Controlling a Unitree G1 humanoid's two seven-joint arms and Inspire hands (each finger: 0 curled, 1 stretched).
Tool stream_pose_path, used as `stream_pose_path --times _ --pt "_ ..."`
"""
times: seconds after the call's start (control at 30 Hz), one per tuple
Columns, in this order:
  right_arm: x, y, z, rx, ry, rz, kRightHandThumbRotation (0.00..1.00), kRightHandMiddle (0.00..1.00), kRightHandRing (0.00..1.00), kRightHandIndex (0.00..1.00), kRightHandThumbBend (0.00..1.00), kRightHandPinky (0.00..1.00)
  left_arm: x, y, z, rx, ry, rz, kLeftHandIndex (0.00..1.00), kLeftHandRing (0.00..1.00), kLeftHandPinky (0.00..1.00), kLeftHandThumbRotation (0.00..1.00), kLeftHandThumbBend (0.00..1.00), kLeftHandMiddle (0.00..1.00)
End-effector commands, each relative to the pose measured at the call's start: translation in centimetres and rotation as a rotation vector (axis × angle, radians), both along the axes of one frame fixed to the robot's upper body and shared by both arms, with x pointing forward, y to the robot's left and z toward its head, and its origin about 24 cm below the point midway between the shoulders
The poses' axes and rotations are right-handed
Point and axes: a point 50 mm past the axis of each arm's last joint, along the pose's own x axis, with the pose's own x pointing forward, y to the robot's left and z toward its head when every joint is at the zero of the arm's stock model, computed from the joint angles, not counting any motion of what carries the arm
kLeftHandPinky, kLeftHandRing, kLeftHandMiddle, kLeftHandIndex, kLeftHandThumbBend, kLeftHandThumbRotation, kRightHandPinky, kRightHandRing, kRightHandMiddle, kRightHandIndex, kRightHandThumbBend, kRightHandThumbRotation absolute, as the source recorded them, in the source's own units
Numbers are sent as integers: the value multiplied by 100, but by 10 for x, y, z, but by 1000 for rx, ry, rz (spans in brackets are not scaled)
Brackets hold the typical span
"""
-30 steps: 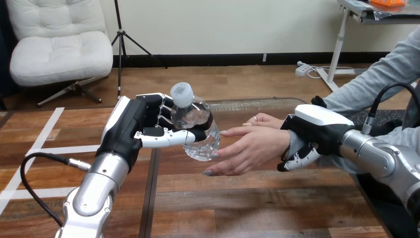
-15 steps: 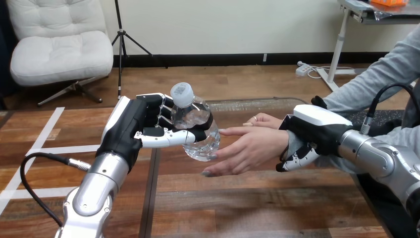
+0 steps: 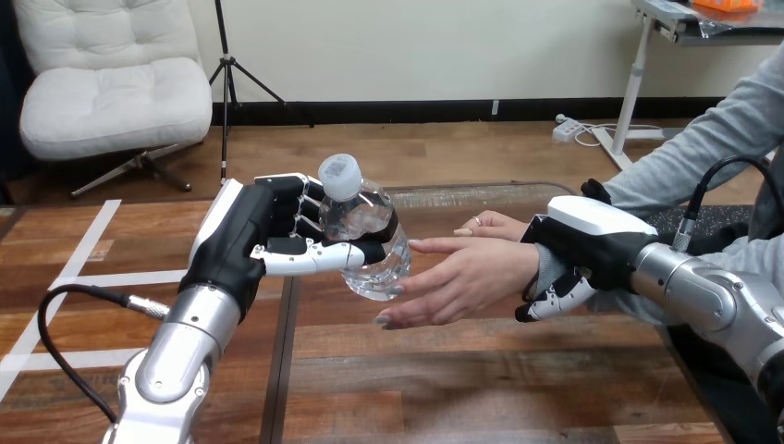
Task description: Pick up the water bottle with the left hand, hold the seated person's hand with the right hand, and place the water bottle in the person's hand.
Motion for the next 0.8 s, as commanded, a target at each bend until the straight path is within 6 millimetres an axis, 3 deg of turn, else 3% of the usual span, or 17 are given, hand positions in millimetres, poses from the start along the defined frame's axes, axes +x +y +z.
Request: stream_pose_path --times 0.0,0.77 --pt "15 4 33 73 -122 -4 0 22 16 22 60 12 11 -2 29 -10 -123 -11 41 36 31 0 64 40" --pt "15 2 34 71 -117 -21 0 31 26 31 73 23 11 1 29 -24 -118 -7 41 35 29 0 65 40"
